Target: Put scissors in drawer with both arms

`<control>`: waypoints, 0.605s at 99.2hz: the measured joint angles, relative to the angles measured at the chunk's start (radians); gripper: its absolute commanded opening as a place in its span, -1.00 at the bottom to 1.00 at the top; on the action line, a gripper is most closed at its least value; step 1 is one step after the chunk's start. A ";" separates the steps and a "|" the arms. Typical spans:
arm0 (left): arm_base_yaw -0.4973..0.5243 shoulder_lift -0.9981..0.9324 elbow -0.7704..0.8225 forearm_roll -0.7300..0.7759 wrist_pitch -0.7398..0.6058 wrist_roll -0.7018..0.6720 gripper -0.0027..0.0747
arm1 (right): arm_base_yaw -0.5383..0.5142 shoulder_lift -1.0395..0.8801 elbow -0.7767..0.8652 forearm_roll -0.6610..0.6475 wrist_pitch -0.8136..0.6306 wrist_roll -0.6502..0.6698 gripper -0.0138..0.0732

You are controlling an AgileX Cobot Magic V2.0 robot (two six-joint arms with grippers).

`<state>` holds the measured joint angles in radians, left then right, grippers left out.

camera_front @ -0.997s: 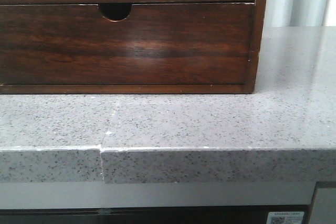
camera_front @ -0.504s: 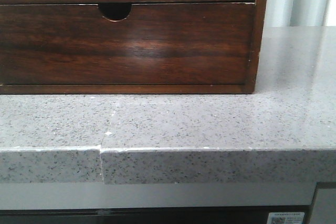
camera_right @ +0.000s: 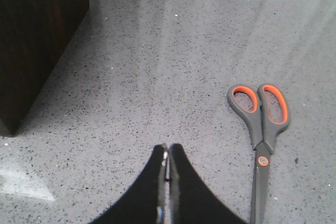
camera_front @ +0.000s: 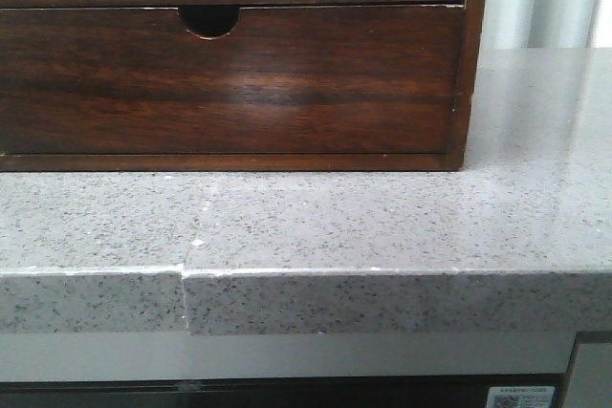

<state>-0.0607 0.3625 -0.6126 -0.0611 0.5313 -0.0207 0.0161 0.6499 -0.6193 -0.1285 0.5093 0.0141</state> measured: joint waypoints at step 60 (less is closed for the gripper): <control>0.000 0.000 0.000 0.045 0.007 0.000 0.30 | 0.000 0.000 0.000 -0.044 0.000 0.000 0.65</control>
<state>-0.0607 0.3625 -0.6126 -0.0164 0.5380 -0.0207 0.0161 0.6499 -0.6193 -0.1724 0.5093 0.0141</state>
